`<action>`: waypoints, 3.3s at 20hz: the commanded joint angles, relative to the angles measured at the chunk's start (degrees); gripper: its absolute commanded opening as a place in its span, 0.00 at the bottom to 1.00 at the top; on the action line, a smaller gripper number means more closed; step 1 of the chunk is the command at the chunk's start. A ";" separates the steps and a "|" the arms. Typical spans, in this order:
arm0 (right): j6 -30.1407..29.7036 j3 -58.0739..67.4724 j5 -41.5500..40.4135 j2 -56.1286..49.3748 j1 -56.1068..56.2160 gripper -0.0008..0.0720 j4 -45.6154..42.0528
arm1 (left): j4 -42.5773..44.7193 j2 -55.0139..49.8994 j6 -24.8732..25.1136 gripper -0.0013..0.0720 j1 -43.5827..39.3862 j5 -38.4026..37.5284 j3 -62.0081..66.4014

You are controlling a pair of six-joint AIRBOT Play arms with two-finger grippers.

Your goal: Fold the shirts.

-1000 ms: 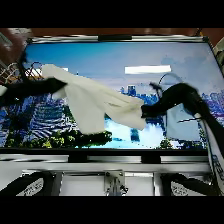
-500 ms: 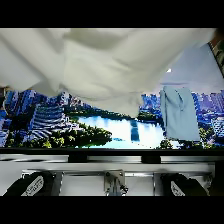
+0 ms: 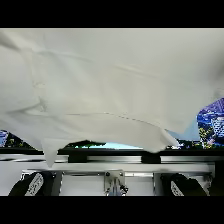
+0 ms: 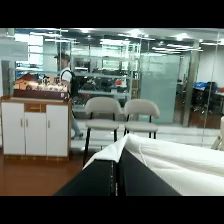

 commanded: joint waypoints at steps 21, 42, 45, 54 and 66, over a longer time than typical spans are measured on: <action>22.34 0.13 21.55 -61.11 0.02 0.13 15.04 | 2.29 -28.83 -0.61 0.06 -19.85 22.71 -47.78; 6.10 -16.87 -17.77 -50.58 -7.08 0.80 20.26 | 5.49 -35.65 1.97 0.72 -4.37 -12.33 -60.61; 6.10 -16.90 -17.03 -50.56 -7.13 0.80 20.76 | 2.23 -39.01 6.47 0.72 -4.59 -11.37 -60.59; 5.99 -21.94 -28.48 -50.49 -7.87 0.80 15.80 | -0.85 -42.01 8.68 0.06 -7.06 -8.96 -59.95; -1.11 -35.04 -2.01 -50.21 -1.01 0.79 19.71 | -0.98 -37.70 13.73 0.06 -7.17 -15.28 -59.17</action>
